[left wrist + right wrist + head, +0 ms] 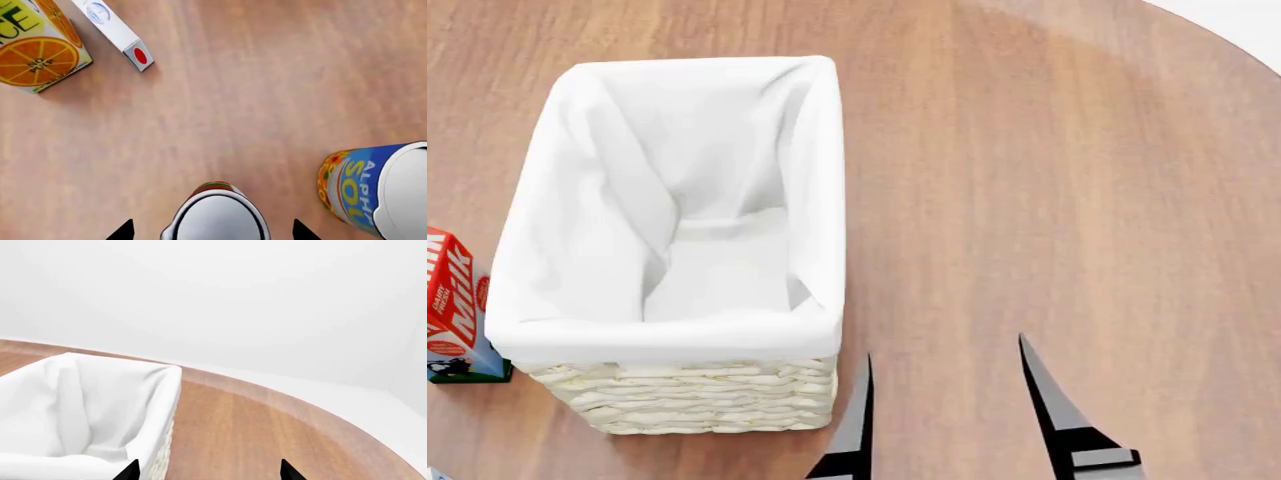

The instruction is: Pick up the tomato sauce, and put it in the basket.

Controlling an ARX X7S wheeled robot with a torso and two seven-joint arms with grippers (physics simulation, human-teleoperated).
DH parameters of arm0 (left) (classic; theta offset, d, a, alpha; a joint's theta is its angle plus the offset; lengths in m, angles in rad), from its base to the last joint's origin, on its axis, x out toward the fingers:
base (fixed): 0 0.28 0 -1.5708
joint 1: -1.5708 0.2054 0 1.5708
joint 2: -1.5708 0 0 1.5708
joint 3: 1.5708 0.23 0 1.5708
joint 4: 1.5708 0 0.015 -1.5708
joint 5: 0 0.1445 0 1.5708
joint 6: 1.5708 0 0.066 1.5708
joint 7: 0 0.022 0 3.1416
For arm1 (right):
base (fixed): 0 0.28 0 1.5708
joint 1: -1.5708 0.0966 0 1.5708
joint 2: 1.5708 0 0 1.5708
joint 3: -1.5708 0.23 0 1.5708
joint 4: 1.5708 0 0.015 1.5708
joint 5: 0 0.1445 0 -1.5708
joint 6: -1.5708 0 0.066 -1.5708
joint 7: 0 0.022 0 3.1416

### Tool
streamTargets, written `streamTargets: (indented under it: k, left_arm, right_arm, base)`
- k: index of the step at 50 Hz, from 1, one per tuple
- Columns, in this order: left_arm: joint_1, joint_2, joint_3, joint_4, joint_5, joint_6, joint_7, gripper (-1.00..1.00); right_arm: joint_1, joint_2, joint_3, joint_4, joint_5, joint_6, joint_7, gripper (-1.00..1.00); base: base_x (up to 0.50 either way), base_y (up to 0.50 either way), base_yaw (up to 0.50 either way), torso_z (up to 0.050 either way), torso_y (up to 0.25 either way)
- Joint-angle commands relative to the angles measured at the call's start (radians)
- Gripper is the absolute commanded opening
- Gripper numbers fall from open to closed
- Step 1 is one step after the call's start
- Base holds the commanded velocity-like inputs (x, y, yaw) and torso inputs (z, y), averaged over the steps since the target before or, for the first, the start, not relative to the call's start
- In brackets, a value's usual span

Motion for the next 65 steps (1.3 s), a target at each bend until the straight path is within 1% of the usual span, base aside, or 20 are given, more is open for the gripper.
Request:
streamTargets:
  k: [1,17,25,40,41,57,65]
  left_arm:
    - [-0.027,0.031,0.009,-0.033,0.003,-0.022,0.018,1.00]
    - [-0.100,0.095,0.029,-0.087,0.019,-0.087,0.046,1.00]
    - [-0.109,0.113,0.036,-0.114,0.027,-0.092,0.060,1.00]
    - [-0.104,0.121,0.046,-0.127,0.037,-0.092,0.064,1.00]
    - [-0.104,0.122,0.045,-0.128,0.038,-0.090,0.063,-1.00]
    - [-0.073,0.085,0.036,-0.084,0.047,-0.058,0.036,-1.00]
    - [-0.038,0.020,0.011,-0.013,0.022,-0.017,0.000,-1.00]
  right_arm:
    - [0.001,0.002,-0.003,0.006,0.002,-0.006,0.002,1.00]
    - [0.000,0.007,0.000,0.008,0.008,-0.011,0.006,1.00]
    - [0.000,0.008,-0.004,0.006,0.008,-0.010,0.008,1.00]
    - [0.004,0.010,-0.008,0.003,0.010,-0.005,0.013,1.00]
    - [0.004,0.010,-0.009,0.006,0.010,-0.008,0.013,1.00]
    - [0.009,0.011,-0.017,0.020,0.011,-0.016,0.013,1.00]
    - [0.010,0.011,-0.019,0.022,0.013,-0.017,0.014,1.00]
  base:
    - [0.00,0.00,0.00,0.000,0.000]
    - [0.00,0.00,0.00,0.000,0.000]
    - [0.00,0.00,0.00,0.000,0.000]
    - [0.00,0.00,0.00,0.000,0.000]
    - [0.00,0.00,0.00,0.000,0.000]
    - [0.00,0.00,0.00,0.000,0.000]
    - [0.00,0.00,0.00,0.000,0.000]
